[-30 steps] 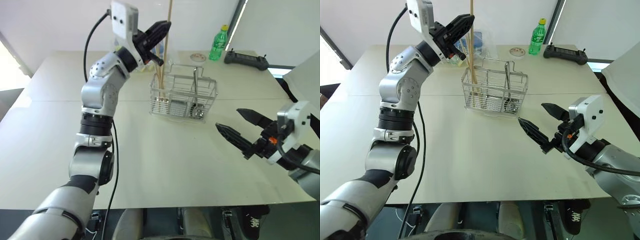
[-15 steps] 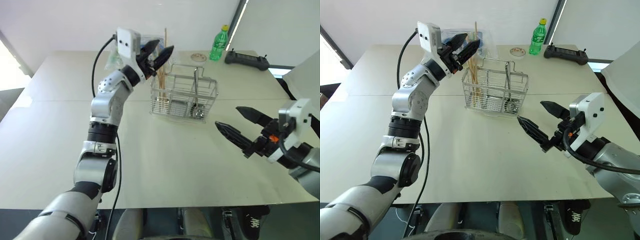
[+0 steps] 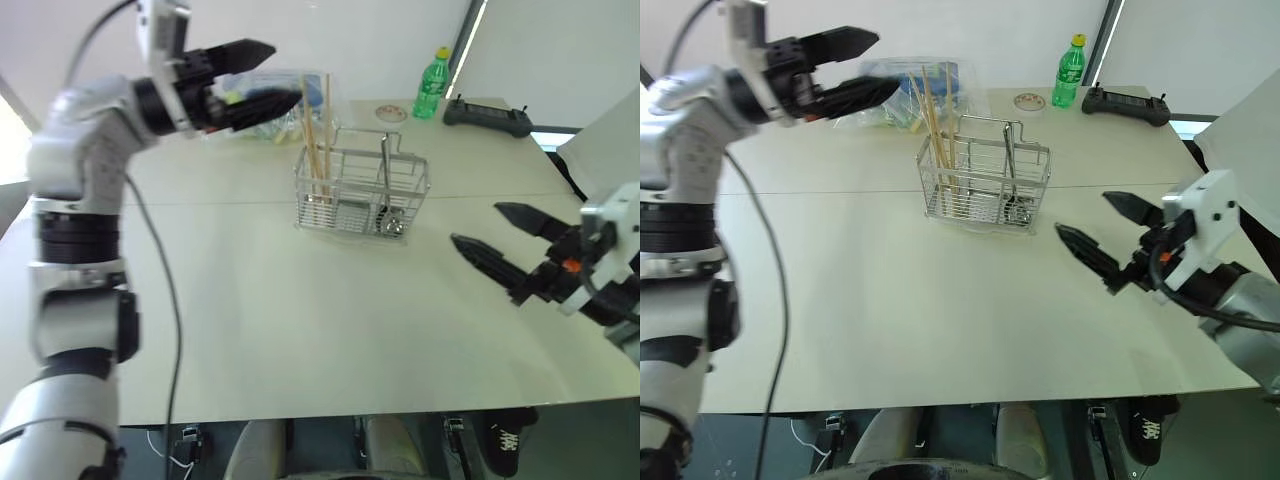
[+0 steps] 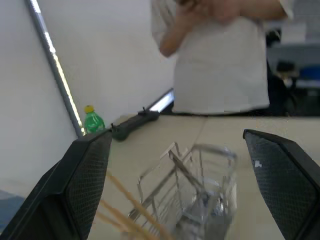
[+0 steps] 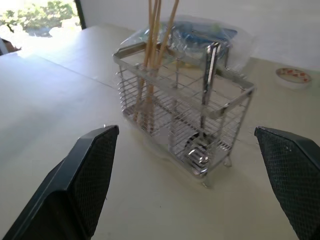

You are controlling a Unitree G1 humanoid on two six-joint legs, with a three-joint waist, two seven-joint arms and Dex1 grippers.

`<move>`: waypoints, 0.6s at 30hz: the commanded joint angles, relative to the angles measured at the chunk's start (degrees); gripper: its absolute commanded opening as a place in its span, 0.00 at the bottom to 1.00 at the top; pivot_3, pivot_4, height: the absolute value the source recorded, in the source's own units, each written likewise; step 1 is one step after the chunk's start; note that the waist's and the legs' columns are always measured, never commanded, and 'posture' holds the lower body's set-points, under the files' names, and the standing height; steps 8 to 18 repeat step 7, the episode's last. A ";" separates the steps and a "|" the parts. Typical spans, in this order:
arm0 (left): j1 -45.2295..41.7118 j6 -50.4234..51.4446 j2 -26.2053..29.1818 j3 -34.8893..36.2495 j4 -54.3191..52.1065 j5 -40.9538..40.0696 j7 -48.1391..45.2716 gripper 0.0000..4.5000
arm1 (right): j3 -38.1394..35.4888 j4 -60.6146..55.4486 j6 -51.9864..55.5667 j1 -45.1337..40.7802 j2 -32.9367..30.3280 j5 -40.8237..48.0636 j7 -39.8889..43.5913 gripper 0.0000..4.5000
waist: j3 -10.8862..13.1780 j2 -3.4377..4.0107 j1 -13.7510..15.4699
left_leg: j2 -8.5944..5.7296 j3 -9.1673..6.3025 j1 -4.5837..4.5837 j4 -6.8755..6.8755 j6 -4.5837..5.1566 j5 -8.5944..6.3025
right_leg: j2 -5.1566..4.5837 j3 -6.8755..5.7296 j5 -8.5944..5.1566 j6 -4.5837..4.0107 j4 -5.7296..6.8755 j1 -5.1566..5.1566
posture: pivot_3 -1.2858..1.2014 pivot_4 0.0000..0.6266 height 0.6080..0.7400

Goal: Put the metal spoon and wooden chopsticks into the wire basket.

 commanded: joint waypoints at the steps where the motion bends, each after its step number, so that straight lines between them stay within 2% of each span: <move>1: 3.82 -13.17 7.15 -6.89 2.95 9.82 -13.47 0.98 | -4.13 2.33 0.09 -0.76 -1.47 -0.64 3.05 1.00 | 0.00 0.05 0.27 | 0.04 0.02 0.04 -0.05 0.00 0.00 | -0.02 0.01 -0.02 -0.04 0.00 0.01 | 0.52 0.24 0.89; 6: 2.59 -15.80 6.39 -6.86 7.15 11.50 -14.85 0.98 | -3.31 3.84 0.22 -1.53 -1.75 -2.83 5.16 1.00 | 0.13 -0.15 1.18 | 0.68 0.09 -0.33 0.22 0.00 0.00 | -0.03 -0.34 -0.02 -0.09 -0.07 0.00 | 0.52 0.24 0.89; 18: 2.65 -15.90 5.87 -6.60 6.91 11.48 -14.56 0.98 | -2.91 3.87 0.21 -1.75 -1.61 -3.12 5.42 1.00 | 0.13 -0.15 1.18 | 0.68 0.14 -0.33 0.21 0.00 0.00 | -0.06 -0.35 -0.02 -0.09 -0.19 0.04 | 0.52 0.24 0.89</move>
